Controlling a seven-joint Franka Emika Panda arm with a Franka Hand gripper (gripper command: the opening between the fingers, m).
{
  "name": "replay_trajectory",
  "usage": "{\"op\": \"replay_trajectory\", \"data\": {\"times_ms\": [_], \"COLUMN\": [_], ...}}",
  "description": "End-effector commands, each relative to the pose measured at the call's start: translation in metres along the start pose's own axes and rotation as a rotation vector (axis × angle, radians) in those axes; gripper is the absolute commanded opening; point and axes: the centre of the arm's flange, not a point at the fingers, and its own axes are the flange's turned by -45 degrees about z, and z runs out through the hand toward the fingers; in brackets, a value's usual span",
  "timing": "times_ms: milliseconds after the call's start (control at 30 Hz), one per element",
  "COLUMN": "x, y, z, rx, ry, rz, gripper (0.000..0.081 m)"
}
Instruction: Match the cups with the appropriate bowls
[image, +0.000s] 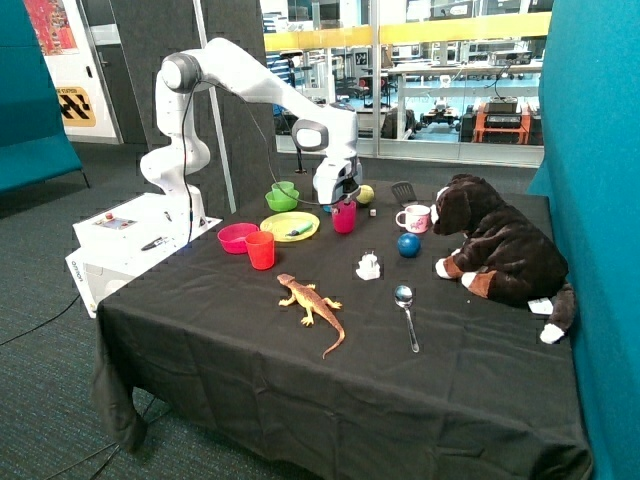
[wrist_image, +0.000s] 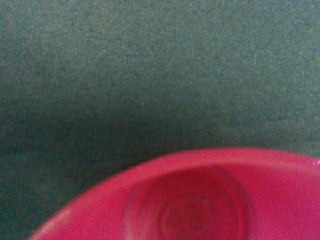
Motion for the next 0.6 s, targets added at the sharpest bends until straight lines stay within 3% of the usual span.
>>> {"op": "replay_trajectory", "data": {"times_ms": [0, 333, 567], "x": [0.000, -0.007, -0.011], "y": [-0.002, -0.001, 0.000], "z": [0.013, 0.021, 0.022], "rx": [-0.0009, -0.0009, -0.0009], "ry": [0.0026, 0.0026, 0.0026], "rz": [0.003, 0.002, 0.013], "gripper": [0.0531, 0.0449, 0.0036]}}
